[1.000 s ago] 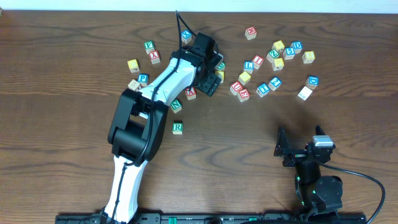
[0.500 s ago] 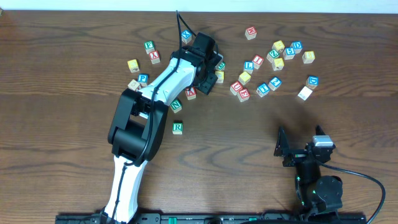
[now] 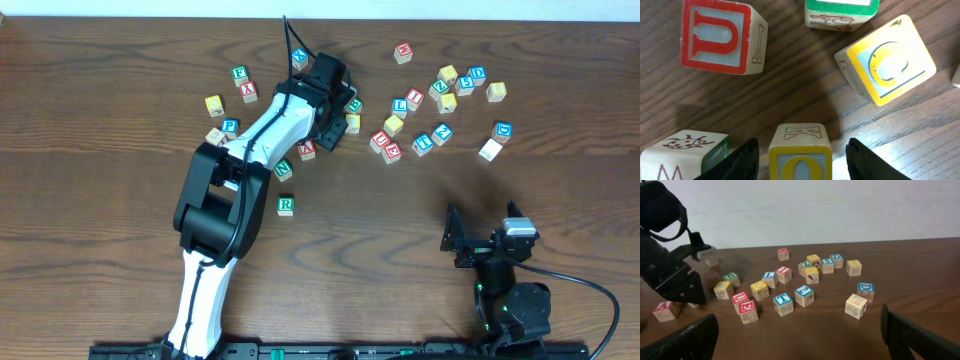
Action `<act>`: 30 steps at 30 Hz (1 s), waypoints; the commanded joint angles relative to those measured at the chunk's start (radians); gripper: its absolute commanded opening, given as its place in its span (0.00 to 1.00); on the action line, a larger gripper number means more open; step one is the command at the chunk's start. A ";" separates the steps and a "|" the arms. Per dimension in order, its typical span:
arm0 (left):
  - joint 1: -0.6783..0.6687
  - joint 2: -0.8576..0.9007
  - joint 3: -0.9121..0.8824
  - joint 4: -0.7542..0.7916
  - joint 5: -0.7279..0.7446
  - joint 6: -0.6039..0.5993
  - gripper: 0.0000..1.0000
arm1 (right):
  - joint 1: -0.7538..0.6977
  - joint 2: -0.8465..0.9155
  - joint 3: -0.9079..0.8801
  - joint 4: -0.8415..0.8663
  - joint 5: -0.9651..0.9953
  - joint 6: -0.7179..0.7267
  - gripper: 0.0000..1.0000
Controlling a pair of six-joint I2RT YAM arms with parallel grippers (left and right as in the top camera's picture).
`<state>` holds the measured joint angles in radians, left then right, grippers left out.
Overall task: Spell out ROBOT
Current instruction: 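Lower the left gripper and close it on the yellow O block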
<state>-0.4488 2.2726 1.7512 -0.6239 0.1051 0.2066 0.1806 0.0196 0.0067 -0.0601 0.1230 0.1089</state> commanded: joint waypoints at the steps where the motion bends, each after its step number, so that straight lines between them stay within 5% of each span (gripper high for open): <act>1: 0.005 0.013 0.019 -0.003 -0.016 -0.002 0.53 | -0.005 0.000 -0.002 -0.004 -0.002 -0.013 0.99; 23: 0.005 0.020 0.019 0.002 -0.016 -0.001 0.48 | -0.005 0.000 -0.002 -0.004 -0.002 -0.013 0.99; 30: 0.005 0.026 0.019 -0.002 -0.016 -0.001 0.37 | -0.005 0.000 -0.002 -0.004 -0.002 -0.013 0.99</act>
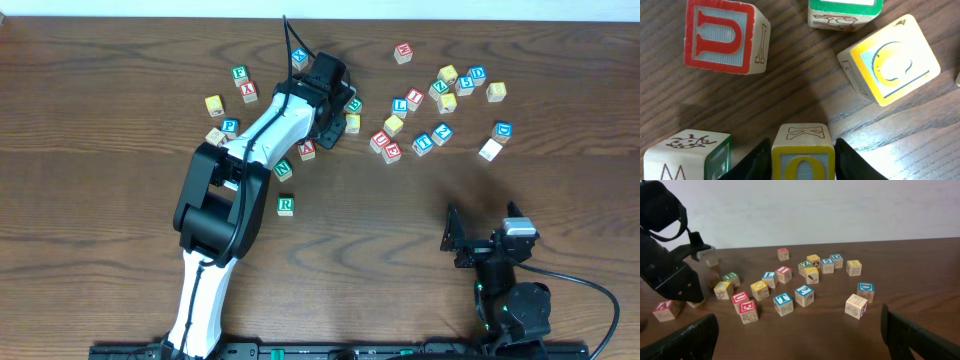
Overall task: Spell out ROBOT
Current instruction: 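Lower the left gripper and close it on the yellow O block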
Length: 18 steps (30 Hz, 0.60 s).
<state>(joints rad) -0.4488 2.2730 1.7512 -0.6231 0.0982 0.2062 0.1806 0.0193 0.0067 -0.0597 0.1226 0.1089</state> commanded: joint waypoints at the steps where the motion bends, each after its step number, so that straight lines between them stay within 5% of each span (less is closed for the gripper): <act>1: 0.005 0.027 0.019 -0.001 -0.010 -0.001 0.37 | -0.005 0.001 -0.002 -0.004 -0.002 -0.013 0.99; 18: 0.005 0.027 0.019 0.005 -0.010 -0.001 0.32 | -0.005 0.001 -0.002 -0.004 -0.002 -0.013 0.99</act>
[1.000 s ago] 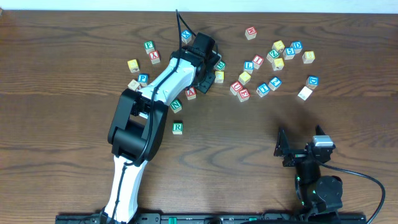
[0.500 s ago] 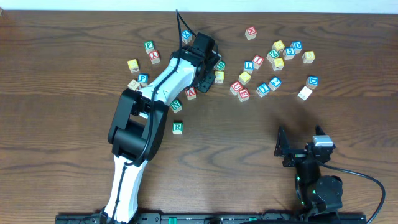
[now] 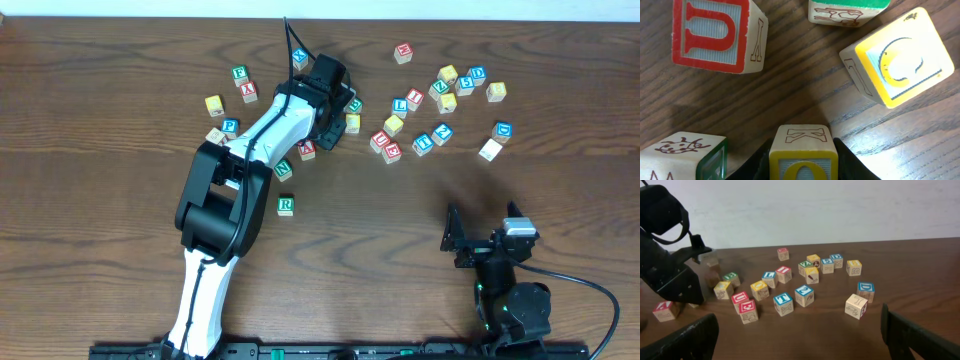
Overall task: Spell out ROBOT
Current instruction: 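Lower the left gripper and close it on the yellow O block, then lift the O block and carry it beside the R block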
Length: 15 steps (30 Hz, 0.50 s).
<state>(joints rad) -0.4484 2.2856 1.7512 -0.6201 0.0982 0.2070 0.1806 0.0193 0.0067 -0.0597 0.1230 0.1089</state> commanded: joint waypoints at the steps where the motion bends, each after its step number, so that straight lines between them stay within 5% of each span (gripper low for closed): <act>1: 0.005 0.015 0.019 0.001 -0.010 -0.002 0.32 | -0.005 0.000 -0.002 -0.004 -0.002 -0.013 0.99; 15: 0.005 -0.050 0.021 0.021 -0.014 0.002 0.19 | -0.005 0.001 -0.002 -0.004 -0.002 -0.013 0.99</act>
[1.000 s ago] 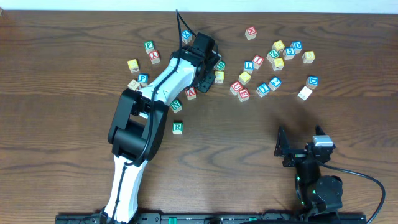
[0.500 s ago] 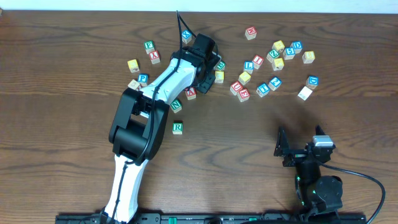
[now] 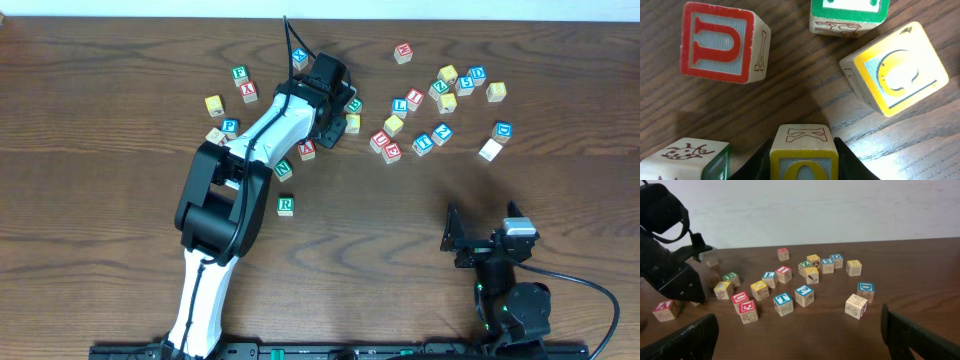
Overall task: Spell out ROBOT
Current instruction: 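Lift the O block and carry it beside the R block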
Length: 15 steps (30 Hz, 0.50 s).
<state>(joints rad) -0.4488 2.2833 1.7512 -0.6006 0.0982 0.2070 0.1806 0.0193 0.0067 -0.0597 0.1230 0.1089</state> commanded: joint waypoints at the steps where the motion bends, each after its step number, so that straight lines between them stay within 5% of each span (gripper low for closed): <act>1: 0.005 -0.057 0.021 0.001 -0.014 0.002 0.19 | -0.005 0.000 -0.002 -0.004 -0.002 -0.013 0.99; 15: 0.005 -0.355 0.021 -0.124 -0.014 -0.026 0.14 | -0.005 0.000 -0.002 -0.004 -0.002 -0.013 0.99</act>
<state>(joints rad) -0.4488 2.0384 1.7512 -0.6731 0.0978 0.2066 0.1806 0.0193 0.0067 -0.0601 0.1226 0.1089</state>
